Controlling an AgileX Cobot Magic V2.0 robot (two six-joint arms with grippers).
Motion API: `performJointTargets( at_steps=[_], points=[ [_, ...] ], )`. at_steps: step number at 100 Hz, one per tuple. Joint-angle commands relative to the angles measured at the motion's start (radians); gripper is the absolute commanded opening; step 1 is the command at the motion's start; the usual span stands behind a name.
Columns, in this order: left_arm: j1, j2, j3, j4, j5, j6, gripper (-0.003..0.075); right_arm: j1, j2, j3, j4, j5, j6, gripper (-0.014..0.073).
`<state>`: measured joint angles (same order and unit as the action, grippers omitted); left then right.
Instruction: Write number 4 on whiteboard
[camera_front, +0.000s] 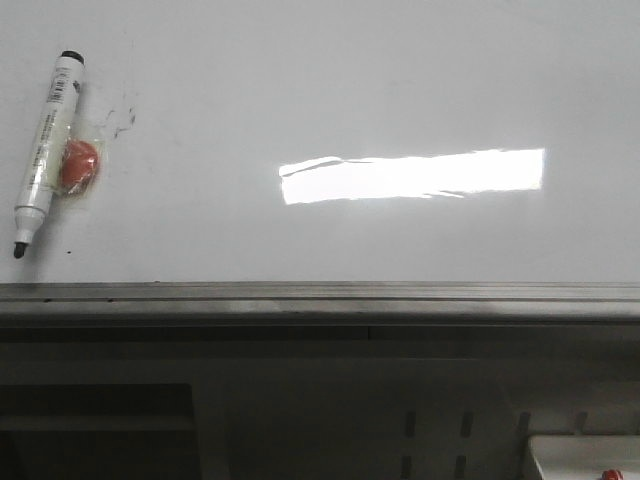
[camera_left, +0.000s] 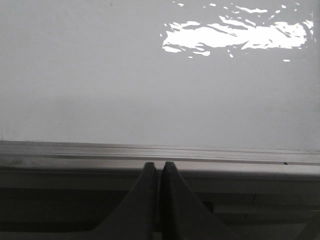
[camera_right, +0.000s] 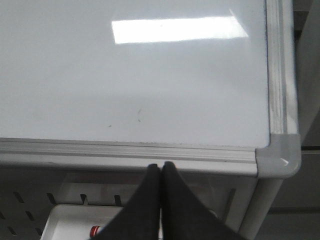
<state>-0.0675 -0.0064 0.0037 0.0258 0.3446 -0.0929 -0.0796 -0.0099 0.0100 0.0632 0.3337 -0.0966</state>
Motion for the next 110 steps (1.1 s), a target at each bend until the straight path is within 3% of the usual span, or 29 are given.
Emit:
performJointTargets(
  at_steps=[1, 82, 92, 110],
  points=[
    [0.001, -0.025, 0.034, 0.0, -0.046, 0.003, -0.002, -0.007, -0.015, 0.024, -0.001, -0.014, -0.008, -0.0064],
    [0.001, -0.025, 0.034, 0.036, -0.059, 0.003, -0.002, -0.007, -0.015, 0.024, -0.001, -0.025, -0.008, -0.0064],
    [0.001, -0.025, 0.034, 0.159, -0.133, 0.003, -0.002, -0.007, -0.015, 0.024, -0.001, -0.124, -0.008, -0.0064],
    [0.001, -0.025, 0.034, 0.162, -0.314, 0.003, -0.002, -0.007, -0.015, 0.024, 0.001, -0.343, -0.008, -0.0064]
  ],
)
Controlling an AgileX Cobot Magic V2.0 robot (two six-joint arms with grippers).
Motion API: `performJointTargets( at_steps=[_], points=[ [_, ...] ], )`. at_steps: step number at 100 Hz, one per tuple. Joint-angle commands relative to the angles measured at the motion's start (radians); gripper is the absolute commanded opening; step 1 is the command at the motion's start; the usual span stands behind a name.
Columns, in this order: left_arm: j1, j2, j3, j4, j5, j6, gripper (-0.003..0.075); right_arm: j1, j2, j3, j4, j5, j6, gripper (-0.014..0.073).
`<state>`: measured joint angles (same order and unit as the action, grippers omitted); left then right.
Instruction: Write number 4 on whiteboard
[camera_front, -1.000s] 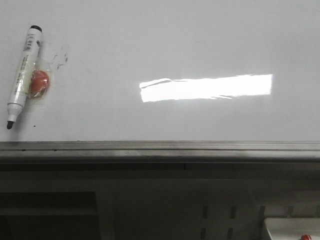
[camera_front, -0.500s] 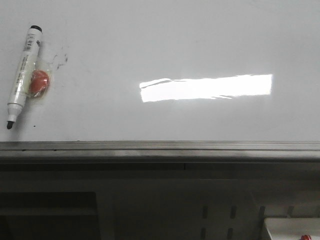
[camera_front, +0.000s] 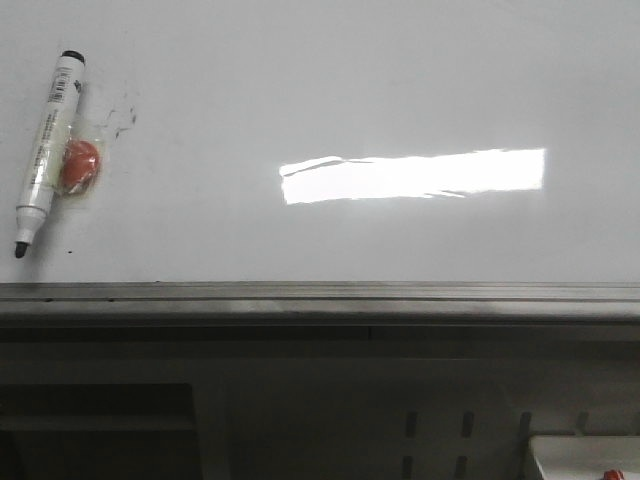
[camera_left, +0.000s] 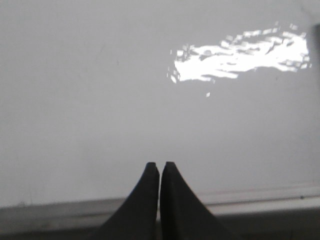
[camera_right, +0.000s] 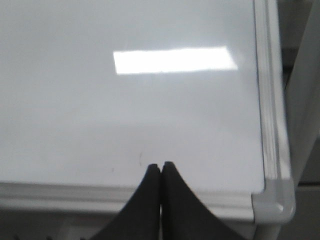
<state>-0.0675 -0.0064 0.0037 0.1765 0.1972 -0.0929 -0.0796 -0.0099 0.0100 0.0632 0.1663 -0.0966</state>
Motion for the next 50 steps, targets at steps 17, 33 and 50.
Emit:
performJointTargets(
  at_steps=[17, 33, 50],
  points=[
    [0.001, -0.025, 0.034, 0.009, -0.22, 0.003, -0.002, -0.007, -0.015, 0.024, 0.001, -0.285, -0.008, -0.0064],
    [0.001, -0.023, 0.032, -0.062, -0.26, 0.003, -0.002, -0.007, -0.015, 0.022, 0.008, -0.234, -0.001, -0.0064],
    [0.002, 0.033, -0.056, -0.061, -0.183, 0.001, -0.002, -0.007, 0.014, -0.058, 0.099, -0.058, 0.009, -0.0064]
  ],
)
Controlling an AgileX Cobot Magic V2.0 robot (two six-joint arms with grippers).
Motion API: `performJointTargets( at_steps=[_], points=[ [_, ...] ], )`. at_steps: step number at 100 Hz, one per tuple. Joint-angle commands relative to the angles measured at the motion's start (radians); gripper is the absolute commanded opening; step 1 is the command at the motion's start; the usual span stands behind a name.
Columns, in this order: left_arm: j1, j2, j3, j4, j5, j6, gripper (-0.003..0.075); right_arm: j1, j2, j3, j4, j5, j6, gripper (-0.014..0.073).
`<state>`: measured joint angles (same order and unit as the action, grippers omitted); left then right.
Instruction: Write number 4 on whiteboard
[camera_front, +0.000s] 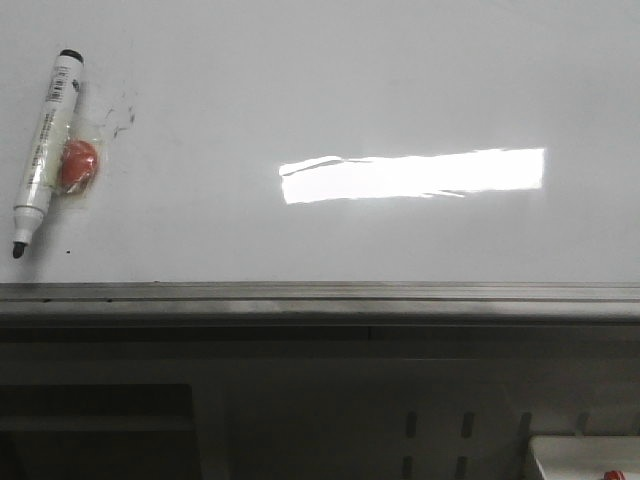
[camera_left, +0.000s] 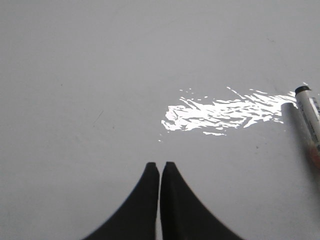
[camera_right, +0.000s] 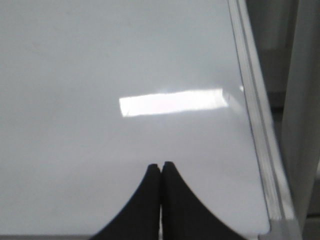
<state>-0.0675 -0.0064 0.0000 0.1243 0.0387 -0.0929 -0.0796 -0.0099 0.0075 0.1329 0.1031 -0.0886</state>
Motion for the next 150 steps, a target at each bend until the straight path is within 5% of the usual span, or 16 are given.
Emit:
performJointTargets(
  at_steps=[1, 16, 36, 43, 55, 62, 80, 112, 150],
  points=[
    [0.002, 0.038, -0.059, -0.004, -0.016, 0.001, -0.002, -0.007, 0.022, -0.064, 0.031, 0.007, 0.001, -0.0064],
    [0.002, 0.164, -0.209, 0.082, 0.111, 0.001, -0.002, -0.005, 0.137, -0.174, 0.033, 0.114, 0.001, -0.0064],
    [0.002, 0.266, -0.261, 0.091, 0.08, 0.001, -0.0014, -0.005, 0.261, -0.256, 0.033, 0.208, 0.001, -0.0064],
    [0.0, 0.291, -0.261, 0.091, 0.067, 0.001, 0.006, -0.005, 0.272, -0.256, 0.033, 0.186, 0.001, -0.0064],
    [0.0, 0.336, -0.261, 0.075, -0.01, -0.001, 0.0315, -0.005, 0.274, -0.256, 0.033, 0.152, 0.001, -0.0064],
    [0.0, 0.371, -0.257, 0.027, -0.081, -0.003, 0.0374, -0.005, 0.274, -0.256, 0.033, 0.149, 0.001, -0.0064],
    [-0.097, 0.476, -0.267, 0.016, -0.113, -0.006, 0.0376, -0.005, 0.274, -0.256, 0.033, 0.146, 0.001, -0.0064],
    [-0.563, 0.629, -0.304, -0.083, -0.142, -0.007, 0.0376, -0.005, 0.274, -0.256, 0.033, 0.146, 0.001, -0.0064],
    [-0.563, 0.894, -0.304, -0.224, -0.291, -0.007, 0.0376, -0.005, 0.274, -0.256, 0.033, 0.146, 0.001, -0.0064]
  ],
)
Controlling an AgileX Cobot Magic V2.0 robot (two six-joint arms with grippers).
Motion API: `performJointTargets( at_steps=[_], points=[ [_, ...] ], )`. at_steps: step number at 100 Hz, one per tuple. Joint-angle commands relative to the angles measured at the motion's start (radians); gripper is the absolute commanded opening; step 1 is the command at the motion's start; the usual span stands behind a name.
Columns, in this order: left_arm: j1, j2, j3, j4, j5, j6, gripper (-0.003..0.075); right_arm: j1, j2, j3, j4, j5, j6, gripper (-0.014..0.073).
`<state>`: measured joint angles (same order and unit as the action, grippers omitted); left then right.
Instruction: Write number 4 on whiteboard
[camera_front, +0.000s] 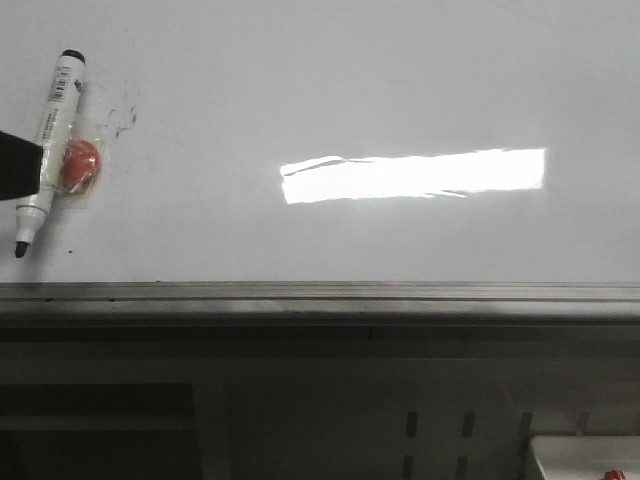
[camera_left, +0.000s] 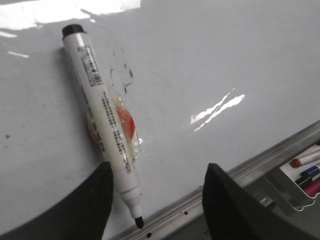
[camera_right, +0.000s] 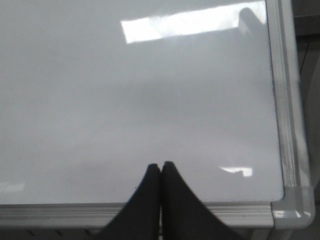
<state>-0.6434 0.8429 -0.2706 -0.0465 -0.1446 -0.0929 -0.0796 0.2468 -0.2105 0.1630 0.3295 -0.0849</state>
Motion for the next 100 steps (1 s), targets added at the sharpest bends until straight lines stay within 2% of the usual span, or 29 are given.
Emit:
performJointTargets(
  at_steps=[1, 18, 23, 30, 41, 43, 65, 79, 92, 100],
  points=[
    [0.015, 0.049, -0.034, -0.055, -0.111, -0.007, 0.0376, -0.005, 0.017, -0.038, 0.003, -0.081, -0.002, -0.0064],
    [0.03, 0.139, -0.034, -0.065, -0.185, -0.007, 0.0372, -0.005, 0.017, -0.04, 0.003, -0.087, -0.002, -0.0064],
    [0.03, 0.163, -0.034, -0.067, -0.194, -0.007, 0.0344, -0.005, 0.017, -0.04, 0.003, -0.089, -0.002, -0.0064],
    [0.03, 0.184, -0.034, -0.091, -0.192, -0.007, 0.025, -0.005, 0.017, -0.04, 0.003, -0.089, -0.002, -0.0064],
    [0.03, 0.199, -0.034, -0.104, -0.193, -0.005, 0.0006, -0.005, 0.017, -0.04, 0.003, -0.089, -0.002, -0.0064],
    [0.03, 0.199, -0.034, -0.102, -0.193, 0.004, -0.0019, -0.005, 0.017, -0.04, 0.003, -0.089, -0.002, -0.0064],
    [0.03, 0.19, -0.034, -0.068, -0.23, 0.025, -0.002, 0.011, 0.017, -0.068, 0.02, -0.018, -0.005, -0.0064],
    [0.027, 0.146, -0.034, 0.087, -0.23, 0.025, -0.002, 0.11, 0.017, -0.114, 0.088, 0.074, -0.068, -0.0064],
    [0.027, 0.083, -0.034, 0.287, -0.23, 0.025, -0.002, 0.235, 0.017, -0.157, 0.243, 0.128, -0.212, -0.0064],
    [0.027, 0.053, -0.034, 0.404, -0.23, 0.025, -0.002, 0.317, 0.029, -0.179, 0.302, 0.128, -0.24, -0.0064]
  ],
)
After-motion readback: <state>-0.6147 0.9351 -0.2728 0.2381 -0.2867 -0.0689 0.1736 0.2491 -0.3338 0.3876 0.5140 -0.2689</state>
